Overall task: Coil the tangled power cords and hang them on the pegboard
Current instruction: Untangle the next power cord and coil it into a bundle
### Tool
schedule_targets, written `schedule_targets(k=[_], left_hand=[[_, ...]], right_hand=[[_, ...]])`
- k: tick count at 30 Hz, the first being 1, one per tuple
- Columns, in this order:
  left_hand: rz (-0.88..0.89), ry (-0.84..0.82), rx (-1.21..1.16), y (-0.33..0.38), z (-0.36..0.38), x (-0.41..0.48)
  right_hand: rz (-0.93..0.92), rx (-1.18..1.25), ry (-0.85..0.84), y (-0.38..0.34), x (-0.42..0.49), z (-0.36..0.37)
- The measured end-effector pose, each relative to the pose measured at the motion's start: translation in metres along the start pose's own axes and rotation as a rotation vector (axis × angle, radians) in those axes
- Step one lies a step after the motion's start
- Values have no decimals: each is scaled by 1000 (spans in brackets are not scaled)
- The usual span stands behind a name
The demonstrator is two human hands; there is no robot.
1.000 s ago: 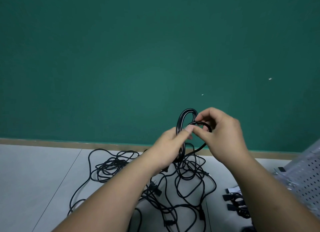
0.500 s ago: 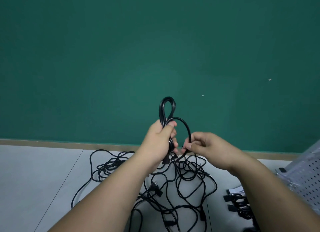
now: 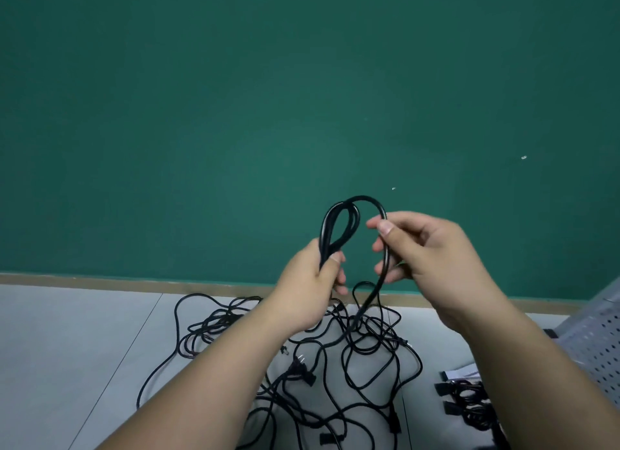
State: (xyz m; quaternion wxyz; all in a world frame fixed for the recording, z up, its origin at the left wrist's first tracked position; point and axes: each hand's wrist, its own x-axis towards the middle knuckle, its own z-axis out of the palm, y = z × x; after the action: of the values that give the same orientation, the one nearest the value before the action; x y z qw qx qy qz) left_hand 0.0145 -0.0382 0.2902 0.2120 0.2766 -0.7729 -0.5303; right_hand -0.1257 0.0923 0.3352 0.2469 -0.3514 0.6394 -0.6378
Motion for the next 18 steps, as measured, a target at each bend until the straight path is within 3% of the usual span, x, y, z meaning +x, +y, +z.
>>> schedule_targets(k=[7, 14, 18], left_hand=[[-47, -130, -270, 9, 19, -8], [-8, -141, -162, 0, 19, -6], [12, -155, -196, -1, 16, -6]], right_hand=[[-32, -191, 174, 29, 3, 9], [-266, -694, 183, 28, -1, 12], [-327, -810, 219, 27, 0, 12]])
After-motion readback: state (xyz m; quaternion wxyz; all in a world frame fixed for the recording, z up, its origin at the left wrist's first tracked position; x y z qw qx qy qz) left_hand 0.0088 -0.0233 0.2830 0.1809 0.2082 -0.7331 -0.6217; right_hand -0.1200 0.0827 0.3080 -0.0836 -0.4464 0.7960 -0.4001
